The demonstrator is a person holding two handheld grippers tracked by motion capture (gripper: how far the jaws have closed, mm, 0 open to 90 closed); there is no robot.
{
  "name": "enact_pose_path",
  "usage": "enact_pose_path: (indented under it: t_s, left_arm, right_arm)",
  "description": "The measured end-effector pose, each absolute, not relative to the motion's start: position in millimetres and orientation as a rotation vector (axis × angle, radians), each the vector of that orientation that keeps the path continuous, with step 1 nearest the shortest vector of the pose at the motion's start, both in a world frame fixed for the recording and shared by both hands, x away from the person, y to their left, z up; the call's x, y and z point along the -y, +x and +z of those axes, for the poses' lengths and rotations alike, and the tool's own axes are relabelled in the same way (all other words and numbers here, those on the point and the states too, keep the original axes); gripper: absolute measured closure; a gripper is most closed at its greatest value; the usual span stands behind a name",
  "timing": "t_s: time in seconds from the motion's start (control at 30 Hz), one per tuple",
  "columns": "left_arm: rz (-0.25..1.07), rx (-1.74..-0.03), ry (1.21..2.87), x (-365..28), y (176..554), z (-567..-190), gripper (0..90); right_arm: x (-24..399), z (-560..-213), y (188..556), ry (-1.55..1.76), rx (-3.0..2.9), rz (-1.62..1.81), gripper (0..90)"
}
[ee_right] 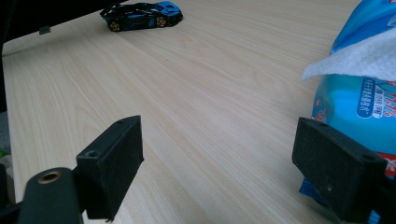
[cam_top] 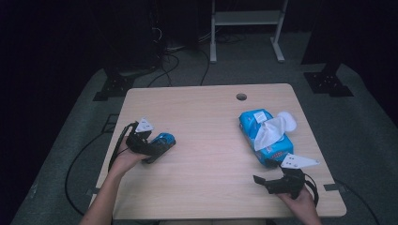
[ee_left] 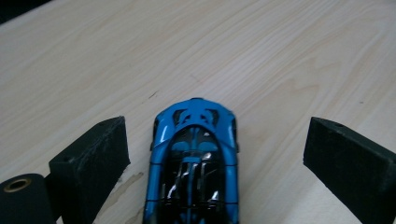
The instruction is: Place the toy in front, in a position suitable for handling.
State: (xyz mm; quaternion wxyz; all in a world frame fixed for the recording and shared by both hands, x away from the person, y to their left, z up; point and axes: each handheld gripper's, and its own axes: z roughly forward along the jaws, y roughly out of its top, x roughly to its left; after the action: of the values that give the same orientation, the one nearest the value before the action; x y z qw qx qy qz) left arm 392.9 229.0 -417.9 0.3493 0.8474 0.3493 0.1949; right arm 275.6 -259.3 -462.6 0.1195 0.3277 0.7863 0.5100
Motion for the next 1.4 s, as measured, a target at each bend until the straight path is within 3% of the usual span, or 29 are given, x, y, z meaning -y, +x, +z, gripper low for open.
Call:
enact_pose_path:
  t_s: [0.3, 0.73, 1.0, 1.4]
  left_arm:
    - [0.444, -0.968, 2.331, -232.7, 409.1, -438.1, 7.0]
    - [0.386, -0.991, 2.448, -228.7, 414.2, -455.2, 18.7]
    - [0.317, -1.043, 2.417, -228.8, 417.1, -456.6, 25.2]
    - [0.351, -1.032, 2.417, -229.1, 415.4, -452.7, 27.8]
  right_arm:
    - [259.5, -461.6, 274.0, 0.958, -2.293, 1.54, 15.4]
    - [259.3, -460.8, 272.9, 0.956, -2.299, 1.519, 15.4]
    - [259.4, -459.5, 271.7, 0.948, -2.292, 1.516, 15.8]
    - [258.5, -457.2, 269.0, 0.936, -2.278, 1.515, 15.8]
